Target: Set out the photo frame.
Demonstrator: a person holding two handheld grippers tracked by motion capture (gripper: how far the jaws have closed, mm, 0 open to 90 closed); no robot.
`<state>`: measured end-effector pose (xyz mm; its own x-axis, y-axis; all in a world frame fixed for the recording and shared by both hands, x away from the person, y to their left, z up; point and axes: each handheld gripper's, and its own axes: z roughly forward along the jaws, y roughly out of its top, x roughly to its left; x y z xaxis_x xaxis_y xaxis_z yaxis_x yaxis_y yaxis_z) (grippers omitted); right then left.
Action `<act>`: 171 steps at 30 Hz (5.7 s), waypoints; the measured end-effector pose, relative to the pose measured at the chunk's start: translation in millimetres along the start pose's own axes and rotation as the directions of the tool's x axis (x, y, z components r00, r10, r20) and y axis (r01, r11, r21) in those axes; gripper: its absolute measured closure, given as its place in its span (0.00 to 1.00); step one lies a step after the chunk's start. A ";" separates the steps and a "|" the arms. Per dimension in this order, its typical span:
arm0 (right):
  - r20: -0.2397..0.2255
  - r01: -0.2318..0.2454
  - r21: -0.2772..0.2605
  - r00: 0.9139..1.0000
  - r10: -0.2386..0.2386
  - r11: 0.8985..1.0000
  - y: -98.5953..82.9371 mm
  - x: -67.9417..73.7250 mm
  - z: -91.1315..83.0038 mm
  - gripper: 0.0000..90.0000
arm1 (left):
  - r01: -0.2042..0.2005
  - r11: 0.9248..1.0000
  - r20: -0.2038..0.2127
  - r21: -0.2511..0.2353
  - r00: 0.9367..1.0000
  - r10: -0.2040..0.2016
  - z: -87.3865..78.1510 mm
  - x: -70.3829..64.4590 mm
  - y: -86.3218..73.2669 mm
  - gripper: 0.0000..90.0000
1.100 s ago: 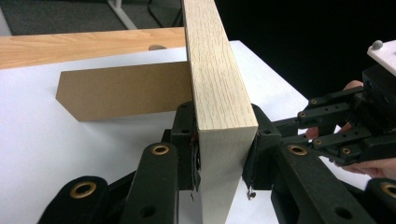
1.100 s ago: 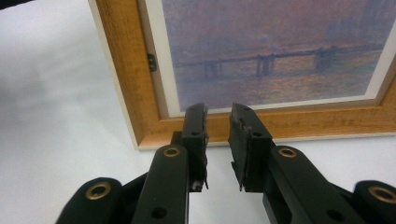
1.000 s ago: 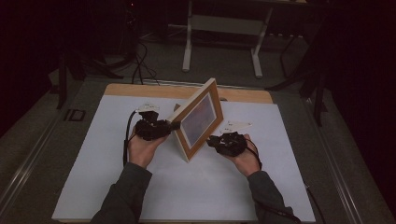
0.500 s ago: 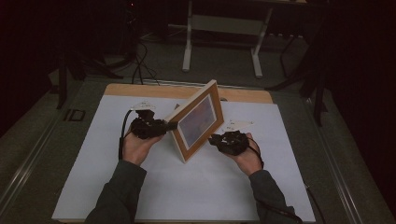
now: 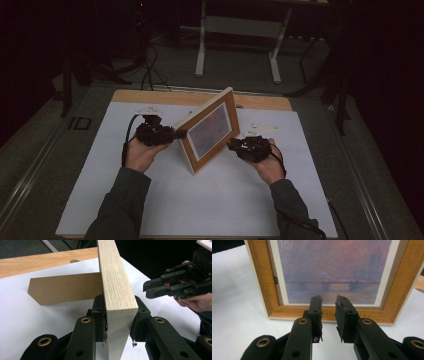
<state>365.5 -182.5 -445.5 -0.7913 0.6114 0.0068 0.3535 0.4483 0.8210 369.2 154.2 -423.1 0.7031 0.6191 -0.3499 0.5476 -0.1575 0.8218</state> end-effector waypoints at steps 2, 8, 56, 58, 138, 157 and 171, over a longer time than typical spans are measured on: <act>0.004 -0.001 -0.006 1.000 0.001 1.000 0.6 -1.4 -1.5 0.83 | 0.000 1.000 0.004 0.002 1.000 0.000 -0.5 1.5 0.4 0.79; 0.020 -0.005 -0.007 1.000 0.005 1.000 1.0 -5.2 -5.6 0.83 | -0.006 1.000 0.019 0.013 1.000 0.006 -1.8 5.0 1.7 0.79; 0.099 -0.038 -0.023 0.994 0.040 0.999 13.9 -26.9 -8.1 0.76 | -0.084 0.991 0.126 0.103 0.989 0.071 -4.8 24.6 16.1 0.80; 0.110 -0.043 -0.023 0.993 0.045 0.999 14.7 -29.3 -9.0 0.73 | -0.093 0.990 0.133 0.107 0.988 0.078 -5.0 24.1 16.4 0.80; 0.048 -0.187 -0.068 0.981 0.190 0.980 32.0 -74.4 11.3 0.31 | -0.035 0.993 -0.095 0.112 0.994 0.045 -2.9 -6.5 -2.4 0.79; 0.106 -0.214 -0.072 0.969 0.221 0.974 20.2 -67.3 -5.2 0.54 | 0.023 0.999 -0.081 0.043 0.997 -0.019 9.0 29.4 9.7 0.75; 0.110 -0.207 -0.058 0.971 0.212 0.977 17.5 -60.0 -9.6 0.62 | 0.035 0.999 -0.097 0.012 0.995 -0.033 8.8 39.7 10.2 0.73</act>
<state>414.5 -217.6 -426.0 -0.6384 0.7606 0.1180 0.4800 0.2735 0.8335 406.7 170.4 -432.6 0.6370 0.6958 -0.3318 0.5768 -0.1448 0.8039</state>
